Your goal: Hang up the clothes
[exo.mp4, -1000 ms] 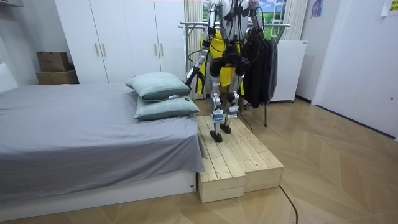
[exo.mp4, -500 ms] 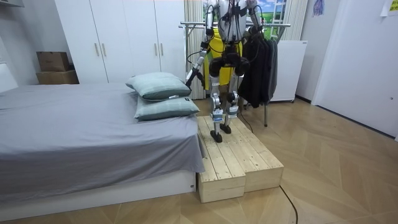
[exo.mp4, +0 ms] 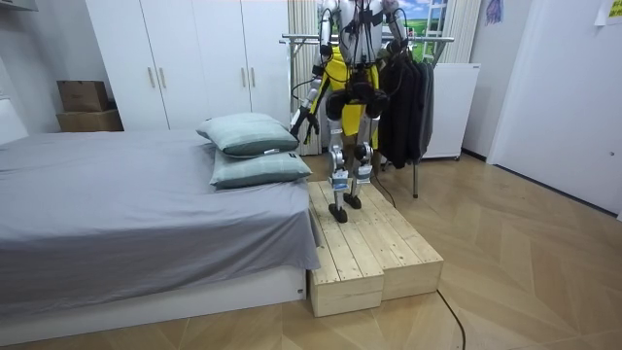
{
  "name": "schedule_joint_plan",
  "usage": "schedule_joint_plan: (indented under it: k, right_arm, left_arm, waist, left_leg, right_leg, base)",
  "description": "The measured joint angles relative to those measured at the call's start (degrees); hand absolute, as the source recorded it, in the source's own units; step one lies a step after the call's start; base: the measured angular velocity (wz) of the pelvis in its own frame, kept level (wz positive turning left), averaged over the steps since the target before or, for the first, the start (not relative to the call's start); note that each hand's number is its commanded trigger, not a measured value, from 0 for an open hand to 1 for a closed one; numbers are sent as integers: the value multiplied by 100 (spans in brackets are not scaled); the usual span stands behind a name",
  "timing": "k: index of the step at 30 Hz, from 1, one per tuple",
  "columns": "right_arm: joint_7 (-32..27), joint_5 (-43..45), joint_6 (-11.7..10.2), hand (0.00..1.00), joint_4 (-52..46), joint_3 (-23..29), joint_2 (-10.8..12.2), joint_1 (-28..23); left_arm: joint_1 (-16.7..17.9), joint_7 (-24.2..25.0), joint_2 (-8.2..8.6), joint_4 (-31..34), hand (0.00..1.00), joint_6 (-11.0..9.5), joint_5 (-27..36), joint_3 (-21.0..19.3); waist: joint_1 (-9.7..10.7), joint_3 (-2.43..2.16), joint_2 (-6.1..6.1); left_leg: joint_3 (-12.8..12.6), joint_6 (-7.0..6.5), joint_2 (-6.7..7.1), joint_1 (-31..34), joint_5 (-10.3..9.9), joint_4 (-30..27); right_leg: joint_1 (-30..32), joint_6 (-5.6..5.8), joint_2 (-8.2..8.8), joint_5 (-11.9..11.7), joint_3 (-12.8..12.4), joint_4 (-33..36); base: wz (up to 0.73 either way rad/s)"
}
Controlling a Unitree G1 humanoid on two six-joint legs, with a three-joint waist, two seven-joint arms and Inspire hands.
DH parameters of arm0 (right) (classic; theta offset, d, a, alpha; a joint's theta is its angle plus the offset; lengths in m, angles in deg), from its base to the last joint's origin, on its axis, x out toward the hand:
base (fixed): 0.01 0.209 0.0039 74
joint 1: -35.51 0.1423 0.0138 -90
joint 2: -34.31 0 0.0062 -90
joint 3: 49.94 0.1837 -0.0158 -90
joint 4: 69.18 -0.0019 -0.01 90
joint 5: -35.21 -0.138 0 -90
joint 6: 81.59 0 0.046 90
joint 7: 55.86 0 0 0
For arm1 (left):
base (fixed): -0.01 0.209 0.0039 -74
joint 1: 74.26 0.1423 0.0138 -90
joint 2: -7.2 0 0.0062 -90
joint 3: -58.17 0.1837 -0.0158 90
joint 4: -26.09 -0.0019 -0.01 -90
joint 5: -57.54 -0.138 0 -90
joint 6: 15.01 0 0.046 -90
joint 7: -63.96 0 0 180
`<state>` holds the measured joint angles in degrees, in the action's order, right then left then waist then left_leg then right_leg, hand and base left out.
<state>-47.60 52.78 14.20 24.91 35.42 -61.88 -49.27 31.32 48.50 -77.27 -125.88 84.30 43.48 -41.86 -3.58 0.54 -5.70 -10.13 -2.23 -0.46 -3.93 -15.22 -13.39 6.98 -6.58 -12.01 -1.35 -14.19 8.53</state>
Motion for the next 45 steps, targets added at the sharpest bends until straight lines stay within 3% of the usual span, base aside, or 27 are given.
schedule_joint_plan:
  k: [8,13,21,25,32,39,45]
  right_arm:
    - [147,-418,15,100,700,1,-133,75]
    - [200,-434,0,100,921,-37,-143,366]
    - [245,-484,-23,100,920,-35,-156,474]
    - [327,-476,-26,100,920,-35,-271,504]
    - [543,-426,-25,100,919,-35,-335,618]
    - [577,-544,14,100,912,-26,-506,1239]
    - [575,-762,0,100,969,-31,-505,1409]
  left_arm:
    - [-4,40,-2,1,0,-50,-18,-78]
    - [-8,154,-25,0,0,-218,-18,-49]
    - [-16,249,-41,2,0,-272,-30,-100]
    - [-61,254,-40,9,0,-272,-253,-117]
    - [-64,265,-40,9,0,-277,-316,-140]
    - [-53,370,-41,8,0,-283,-454,-348]
    - [-88,371,-59,19,0,-300,-453,-336]
  waist:
    - [-106,4,-3]
    - [-170,63,13]
    - [-194,63,24]
    - [-302,56,47]
    - [-316,42,42]
    - [-329,-26,-61]
    - [-395,-11,-136]
  left_leg:
    - [107,-1,12,-38,-1,12]
    - [105,-1,22,-73,-1,74]
    - [85,-1,21,-52,-4,165]
    - [62,2,13,-25,-4,168]
    - [94,27,8,18,9,152]
    - [97,61,25,-11,35,66]
    - [109,59,33,-64,33,65]
  right_leg:
    - [-46,-10,1,10,-2,18]
    - [-54,-30,2,2,22,25]
    - [-47,-75,2,-60,35,31]
    - [-5,-94,1,-86,75,40]
    - [24,-124,-9,-72,51,62]
    - [26,-142,-8,-73,34,143]
    - [-52,-141,6,-69,53,124]
  base:
    - [1]
    - [3]
    - [0]
    - [-2]
    - [1]
    - [-1]
    - [0]
